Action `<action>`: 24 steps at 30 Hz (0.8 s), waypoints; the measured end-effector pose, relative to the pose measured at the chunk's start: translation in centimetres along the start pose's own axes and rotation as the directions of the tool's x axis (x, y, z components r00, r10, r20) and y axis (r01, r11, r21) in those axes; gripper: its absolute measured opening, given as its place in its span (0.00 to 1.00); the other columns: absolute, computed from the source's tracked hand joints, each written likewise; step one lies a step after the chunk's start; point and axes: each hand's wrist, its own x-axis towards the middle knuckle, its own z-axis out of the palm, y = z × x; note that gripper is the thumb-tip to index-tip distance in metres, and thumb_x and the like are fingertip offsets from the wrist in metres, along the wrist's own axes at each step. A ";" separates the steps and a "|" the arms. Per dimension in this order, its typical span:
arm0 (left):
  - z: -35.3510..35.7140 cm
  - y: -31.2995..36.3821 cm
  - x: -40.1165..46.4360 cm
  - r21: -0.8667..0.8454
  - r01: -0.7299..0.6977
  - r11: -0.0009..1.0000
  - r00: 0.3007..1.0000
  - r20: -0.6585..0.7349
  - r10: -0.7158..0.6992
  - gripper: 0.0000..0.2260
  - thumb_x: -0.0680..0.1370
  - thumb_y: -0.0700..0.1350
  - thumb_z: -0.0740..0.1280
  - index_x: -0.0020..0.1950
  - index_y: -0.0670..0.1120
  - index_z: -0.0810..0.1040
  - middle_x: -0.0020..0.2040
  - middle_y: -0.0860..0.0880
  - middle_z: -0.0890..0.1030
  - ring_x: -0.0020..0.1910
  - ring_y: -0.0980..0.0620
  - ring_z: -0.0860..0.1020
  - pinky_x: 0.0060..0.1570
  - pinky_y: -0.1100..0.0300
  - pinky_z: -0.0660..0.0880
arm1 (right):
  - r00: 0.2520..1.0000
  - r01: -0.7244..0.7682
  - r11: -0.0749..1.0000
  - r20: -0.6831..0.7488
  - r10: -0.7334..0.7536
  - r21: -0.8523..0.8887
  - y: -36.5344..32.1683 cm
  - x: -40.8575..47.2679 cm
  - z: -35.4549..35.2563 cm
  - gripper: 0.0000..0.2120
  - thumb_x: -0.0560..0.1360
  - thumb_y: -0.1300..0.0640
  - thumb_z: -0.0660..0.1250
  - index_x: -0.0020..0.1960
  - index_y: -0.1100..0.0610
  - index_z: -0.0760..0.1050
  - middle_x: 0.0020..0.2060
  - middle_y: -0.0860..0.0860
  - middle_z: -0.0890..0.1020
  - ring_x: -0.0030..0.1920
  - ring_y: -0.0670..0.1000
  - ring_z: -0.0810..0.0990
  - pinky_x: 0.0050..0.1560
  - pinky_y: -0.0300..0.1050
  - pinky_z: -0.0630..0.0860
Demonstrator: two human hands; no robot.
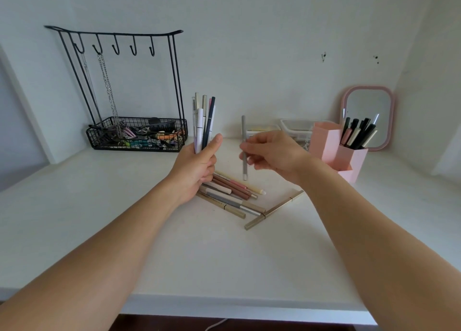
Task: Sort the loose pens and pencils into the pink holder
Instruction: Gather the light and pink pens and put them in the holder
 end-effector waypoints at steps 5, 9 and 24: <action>0.4 -0.4 -0.2 0.045 -0.069 0.997 0.991 0.119 0.063 0.20 0.68 0.56 0.81 0.41 0.49 0.72 0.29 0.53 0.67 0.23 0.56 0.60 0.21 0.65 0.60 | 0.991 0.100 0.953 0.054 -0.120 0.287 -0.3 -0.3 1.3 0.05 0.76 0.64 0.71 0.48 0.62 0.75 0.38 0.58 0.84 0.37 0.52 0.84 0.38 0.40 0.81; 0.6 -0.5 -0.3 0.187 -0.103 0.977 0.988 0.134 0.079 0.14 0.64 0.54 0.81 0.43 0.54 0.80 0.28 0.56 0.74 0.22 0.60 0.70 0.21 0.67 0.65 | 0.985 0.105 0.942 0.097 -0.143 0.320 0.2 -0.3 2.1 0.03 0.75 0.64 0.71 0.45 0.65 0.80 0.38 0.58 0.84 0.39 0.53 0.84 0.43 0.41 0.81; -0.1 -0.5 0.4 0.218 -0.107 0.970 0.992 -0.044 0.120 0.09 0.82 0.51 0.65 0.48 0.47 0.71 0.28 0.51 0.76 0.27 0.51 0.78 0.22 0.61 0.70 | 0.977 0.119 0.867 -0.097 -0.188 -0.484 0.6 0.5 1.1 0.10 0.75 0.54 0.71 0.45 0.61 0.84 0.37 0.56 0.84 0.34 0.47 0.78 0.35 0.41 0.74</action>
